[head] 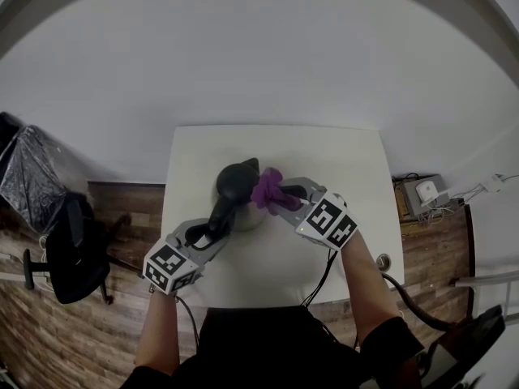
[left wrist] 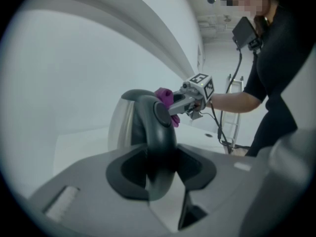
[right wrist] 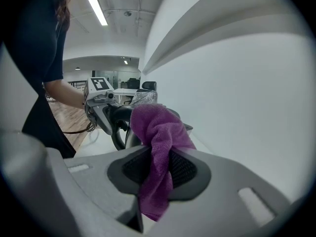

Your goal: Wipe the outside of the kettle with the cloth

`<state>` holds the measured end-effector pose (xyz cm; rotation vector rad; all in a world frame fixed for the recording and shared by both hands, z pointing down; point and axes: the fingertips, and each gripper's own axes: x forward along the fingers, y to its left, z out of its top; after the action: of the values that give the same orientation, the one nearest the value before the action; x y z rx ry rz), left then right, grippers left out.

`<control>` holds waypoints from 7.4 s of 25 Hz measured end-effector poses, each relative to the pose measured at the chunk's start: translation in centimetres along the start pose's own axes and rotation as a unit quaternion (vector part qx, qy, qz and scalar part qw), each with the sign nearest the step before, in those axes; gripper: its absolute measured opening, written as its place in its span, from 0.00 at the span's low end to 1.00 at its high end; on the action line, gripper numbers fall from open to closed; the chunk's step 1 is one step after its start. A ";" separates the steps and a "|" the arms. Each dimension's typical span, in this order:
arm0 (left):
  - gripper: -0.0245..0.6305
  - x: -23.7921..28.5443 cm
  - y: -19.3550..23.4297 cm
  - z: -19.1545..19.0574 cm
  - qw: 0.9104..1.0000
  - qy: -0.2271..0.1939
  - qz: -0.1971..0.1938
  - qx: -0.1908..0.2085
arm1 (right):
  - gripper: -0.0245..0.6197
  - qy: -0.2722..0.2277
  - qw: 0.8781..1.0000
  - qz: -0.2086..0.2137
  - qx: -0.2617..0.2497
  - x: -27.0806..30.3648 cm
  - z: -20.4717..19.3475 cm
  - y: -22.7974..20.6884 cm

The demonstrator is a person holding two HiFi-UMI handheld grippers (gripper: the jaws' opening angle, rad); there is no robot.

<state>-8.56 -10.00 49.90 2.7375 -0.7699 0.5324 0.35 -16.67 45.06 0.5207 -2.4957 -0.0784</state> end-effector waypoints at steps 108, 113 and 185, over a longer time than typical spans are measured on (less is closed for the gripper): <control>0.26 -0.4 -0.4 -0.5 1.000 0.006 -0.017 -0.008 | 0.18 0.117 0.977 0.111 0.140 7.8 -13.7 -0.8; 0.26 -0.4 -0.3 -0.5 1.000 0.007 -0.016 -0.008 | 0.18 0.134 0.979 0.101 0.117 8.1 -14.4 -0.4; 0.66 -5.8 5.8 4.2 0.895 -0.278 0.097 -0.334 | 0.18 0.035 0.983 0.023 0.181 1.5 -13.2 -1.6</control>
<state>-15.19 -13.60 44.52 2.1520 -1.1052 -0.4546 7.13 -17.93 56.46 0.5992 -2.4603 0.4115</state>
